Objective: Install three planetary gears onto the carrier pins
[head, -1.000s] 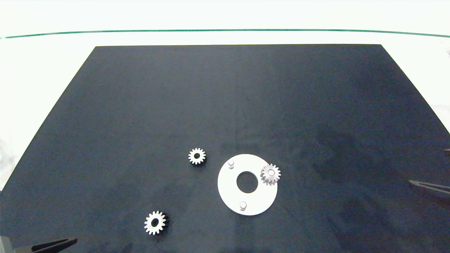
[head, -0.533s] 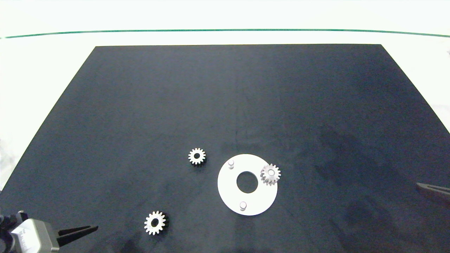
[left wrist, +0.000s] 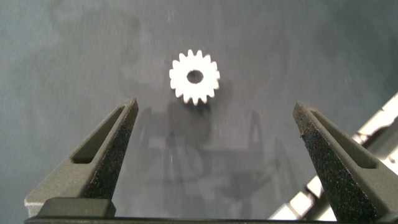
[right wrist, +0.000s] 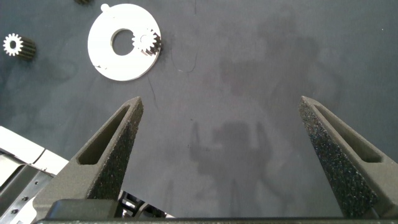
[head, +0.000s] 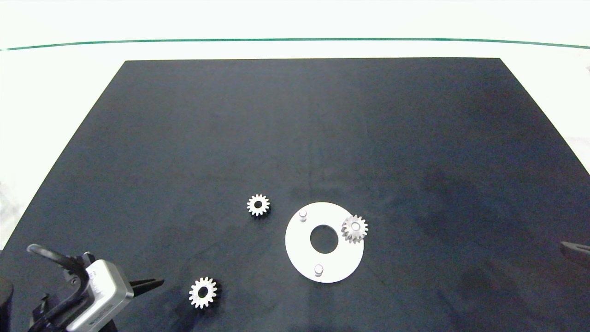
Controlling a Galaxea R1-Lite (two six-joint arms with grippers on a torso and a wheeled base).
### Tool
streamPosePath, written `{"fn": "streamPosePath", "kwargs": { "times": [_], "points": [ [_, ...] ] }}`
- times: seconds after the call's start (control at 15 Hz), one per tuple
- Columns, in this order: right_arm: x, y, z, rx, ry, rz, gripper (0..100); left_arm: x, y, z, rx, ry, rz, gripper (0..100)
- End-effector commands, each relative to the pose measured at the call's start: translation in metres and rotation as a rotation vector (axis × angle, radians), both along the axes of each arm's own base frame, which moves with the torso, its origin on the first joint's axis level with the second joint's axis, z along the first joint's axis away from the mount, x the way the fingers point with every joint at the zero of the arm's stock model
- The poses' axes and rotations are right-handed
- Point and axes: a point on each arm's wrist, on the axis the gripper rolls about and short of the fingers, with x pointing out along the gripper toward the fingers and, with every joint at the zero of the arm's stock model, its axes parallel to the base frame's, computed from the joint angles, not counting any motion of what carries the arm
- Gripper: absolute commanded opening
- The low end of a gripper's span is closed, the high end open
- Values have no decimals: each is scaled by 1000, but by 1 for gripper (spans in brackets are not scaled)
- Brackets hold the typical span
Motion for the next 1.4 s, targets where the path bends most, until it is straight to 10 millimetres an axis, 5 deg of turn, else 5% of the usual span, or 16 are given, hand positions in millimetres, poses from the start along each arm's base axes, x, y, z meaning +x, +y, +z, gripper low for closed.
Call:
{"fn": "streamPosePath", "kwargs": {
  "times": [0.07,1.4],
  "points": [
    [-1,-1,0,2,-4,-1,100,14,-10,-20,36,41,-3,100],
    [-5,-4,-4,3,0,-1,100,33,-23,-30,80,-8,7,100]
  ]
}}
